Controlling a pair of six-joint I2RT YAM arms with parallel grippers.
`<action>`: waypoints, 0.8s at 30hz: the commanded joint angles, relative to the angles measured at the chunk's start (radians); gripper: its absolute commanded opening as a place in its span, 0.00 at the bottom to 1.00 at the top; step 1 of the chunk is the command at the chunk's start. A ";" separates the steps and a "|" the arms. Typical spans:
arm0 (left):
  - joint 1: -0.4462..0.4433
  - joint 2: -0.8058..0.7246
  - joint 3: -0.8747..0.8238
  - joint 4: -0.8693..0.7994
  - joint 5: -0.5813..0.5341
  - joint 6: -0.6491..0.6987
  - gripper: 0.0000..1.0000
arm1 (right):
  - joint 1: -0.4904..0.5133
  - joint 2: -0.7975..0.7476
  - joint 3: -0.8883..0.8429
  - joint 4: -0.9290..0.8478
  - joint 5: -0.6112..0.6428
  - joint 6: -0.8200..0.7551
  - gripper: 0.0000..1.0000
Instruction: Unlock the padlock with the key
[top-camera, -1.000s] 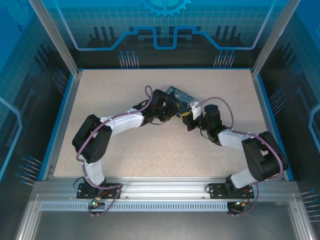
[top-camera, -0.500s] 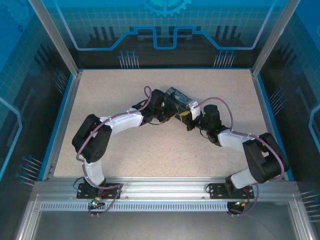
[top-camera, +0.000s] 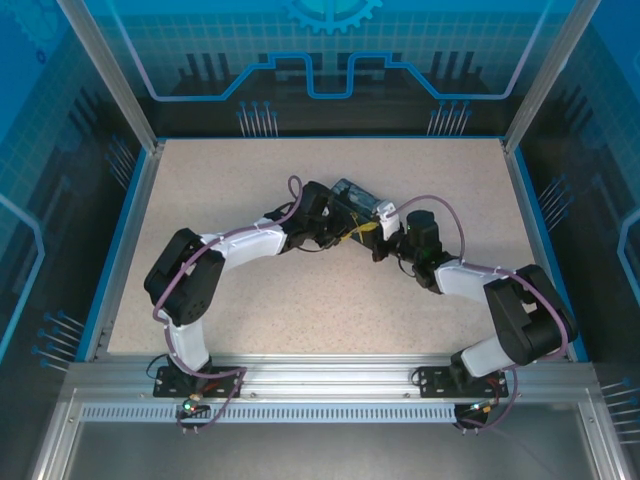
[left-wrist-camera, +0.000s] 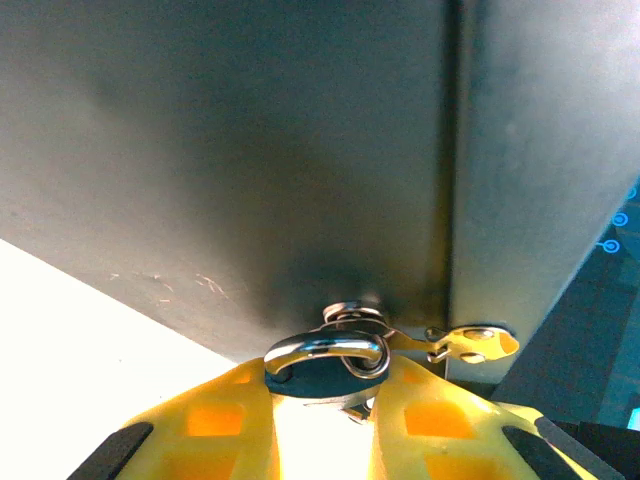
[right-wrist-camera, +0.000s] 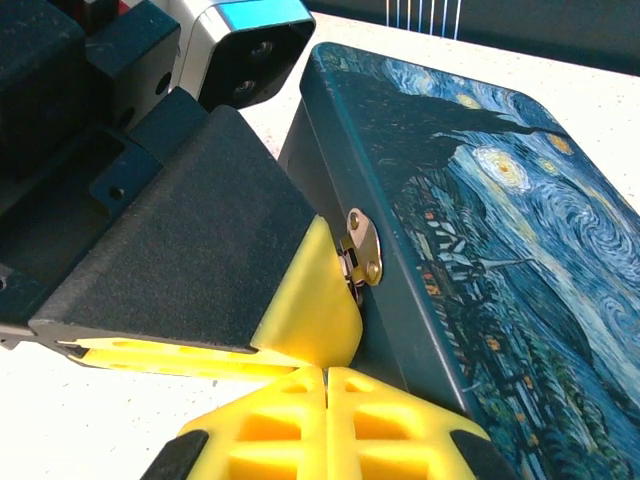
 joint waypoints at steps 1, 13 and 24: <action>-0.005 -0.035 -0.007 0.076 0.046 -0.004 0.18 | 0.008 -0.017 -0.027 0.010 -0.018 0.005 0.00; 0.006 -0.068 -0.041 0.115 0.008 -0.031 0.18 | -0.063 -0.149 -0.148 0.026 -0.018 0.161 0.00; -0.001 -0.086 -0.086 0.229 -0.018 -0.135 0.17 | -0.072 -0.193 -0.257 0.274 0.008 0.464 0.00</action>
